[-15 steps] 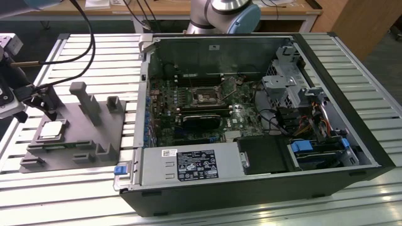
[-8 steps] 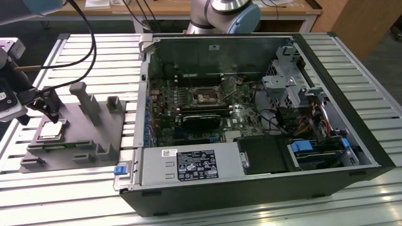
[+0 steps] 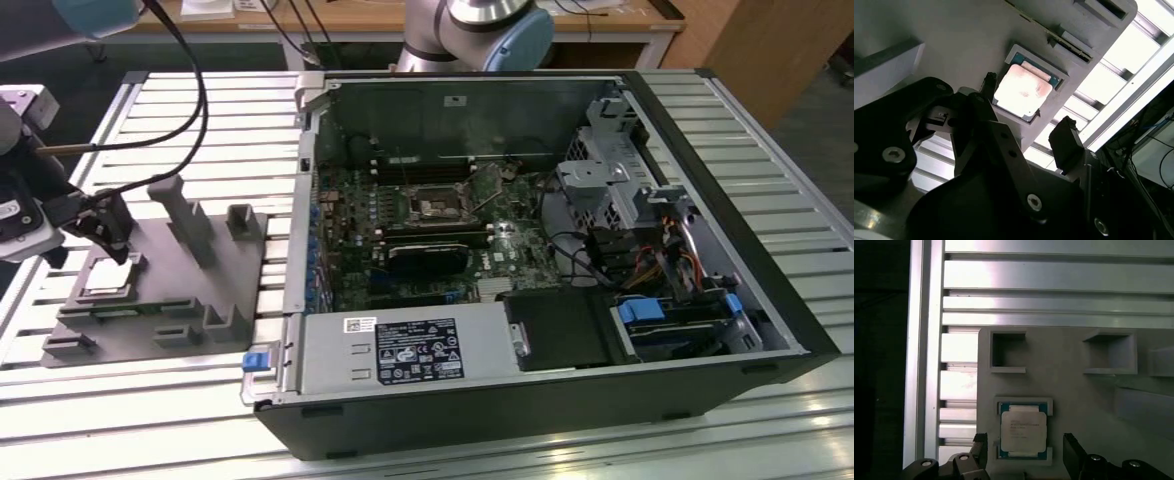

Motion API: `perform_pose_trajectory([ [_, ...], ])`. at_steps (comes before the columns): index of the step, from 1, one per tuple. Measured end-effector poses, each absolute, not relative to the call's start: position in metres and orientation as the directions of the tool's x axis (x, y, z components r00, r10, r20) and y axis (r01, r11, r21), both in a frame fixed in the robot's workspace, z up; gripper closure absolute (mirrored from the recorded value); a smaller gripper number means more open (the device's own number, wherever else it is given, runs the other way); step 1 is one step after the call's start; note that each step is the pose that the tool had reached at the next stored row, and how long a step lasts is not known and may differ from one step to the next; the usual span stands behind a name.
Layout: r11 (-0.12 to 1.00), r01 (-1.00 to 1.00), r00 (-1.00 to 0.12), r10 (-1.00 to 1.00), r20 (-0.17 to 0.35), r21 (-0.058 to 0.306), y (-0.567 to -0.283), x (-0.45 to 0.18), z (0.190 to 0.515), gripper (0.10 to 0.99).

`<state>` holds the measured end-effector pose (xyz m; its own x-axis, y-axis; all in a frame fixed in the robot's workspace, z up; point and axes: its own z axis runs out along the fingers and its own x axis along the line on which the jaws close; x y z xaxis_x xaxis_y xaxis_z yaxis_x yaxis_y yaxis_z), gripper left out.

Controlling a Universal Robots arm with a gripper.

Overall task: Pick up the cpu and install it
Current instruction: 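Pick up the cpu and move it towards the insertion slot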

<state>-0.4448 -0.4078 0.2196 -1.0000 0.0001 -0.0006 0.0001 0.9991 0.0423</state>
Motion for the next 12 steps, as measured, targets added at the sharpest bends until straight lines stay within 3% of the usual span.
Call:
perform_pose_trajectory([
  [12, 0.999, 0.000, -1.000, 0.000, -0.001, 0.042, -0.4077, -0.4410, 0.2135, 0.380],
])
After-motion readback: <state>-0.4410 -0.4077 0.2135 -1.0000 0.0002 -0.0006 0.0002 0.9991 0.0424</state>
